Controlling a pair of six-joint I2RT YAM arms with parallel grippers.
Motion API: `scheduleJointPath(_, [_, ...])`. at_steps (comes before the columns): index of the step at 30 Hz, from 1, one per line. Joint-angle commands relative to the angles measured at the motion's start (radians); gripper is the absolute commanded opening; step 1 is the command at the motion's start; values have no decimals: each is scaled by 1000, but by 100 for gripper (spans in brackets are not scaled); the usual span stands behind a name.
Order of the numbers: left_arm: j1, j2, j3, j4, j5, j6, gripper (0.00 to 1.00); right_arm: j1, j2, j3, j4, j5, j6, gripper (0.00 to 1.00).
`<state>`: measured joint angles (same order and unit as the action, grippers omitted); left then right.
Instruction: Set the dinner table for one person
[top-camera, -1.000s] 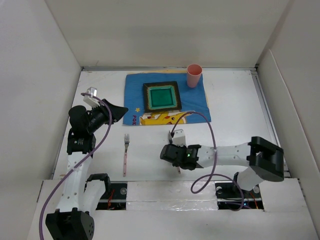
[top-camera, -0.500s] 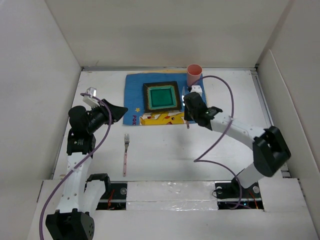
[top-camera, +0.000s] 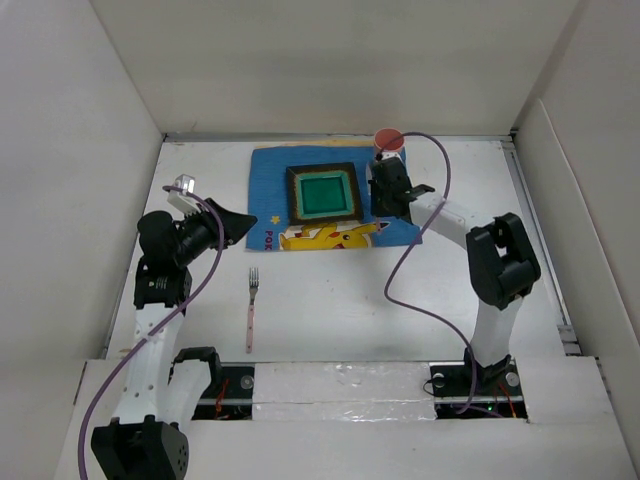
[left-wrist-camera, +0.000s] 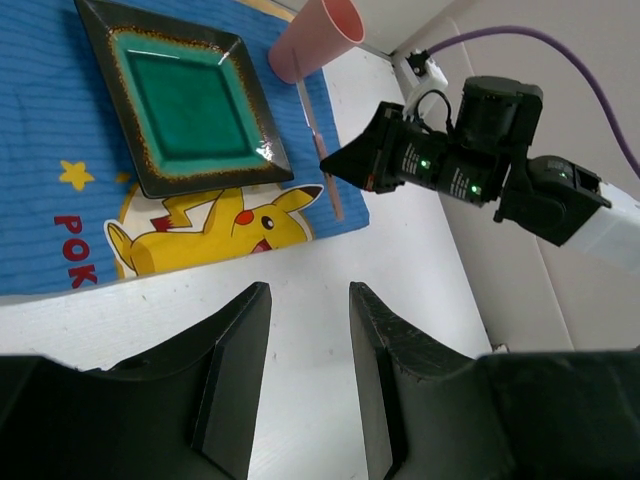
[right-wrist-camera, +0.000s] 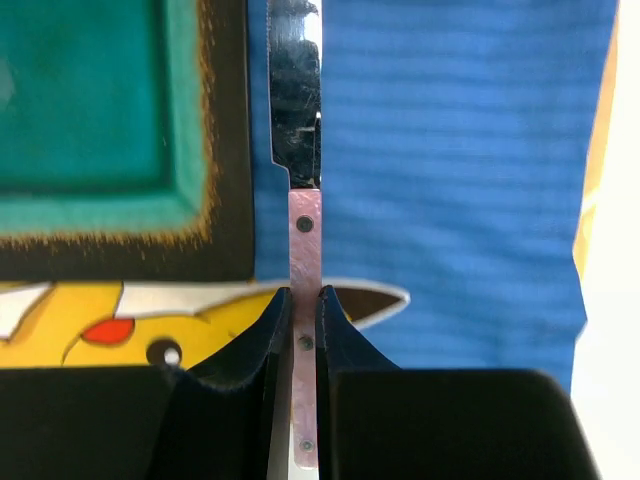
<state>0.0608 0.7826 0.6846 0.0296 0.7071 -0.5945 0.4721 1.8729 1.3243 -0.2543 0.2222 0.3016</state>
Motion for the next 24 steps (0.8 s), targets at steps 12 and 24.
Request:
scheduleJointPath(12, [7, 10, 0, 44, 34, 9, 34, -41, 160, 182, -8, -35, 30, 0])
scheduleJointPath(24, [7, 10, -3, 47, 32, 7, 34, -61, 166, 161, 12, -26, 108, 32])
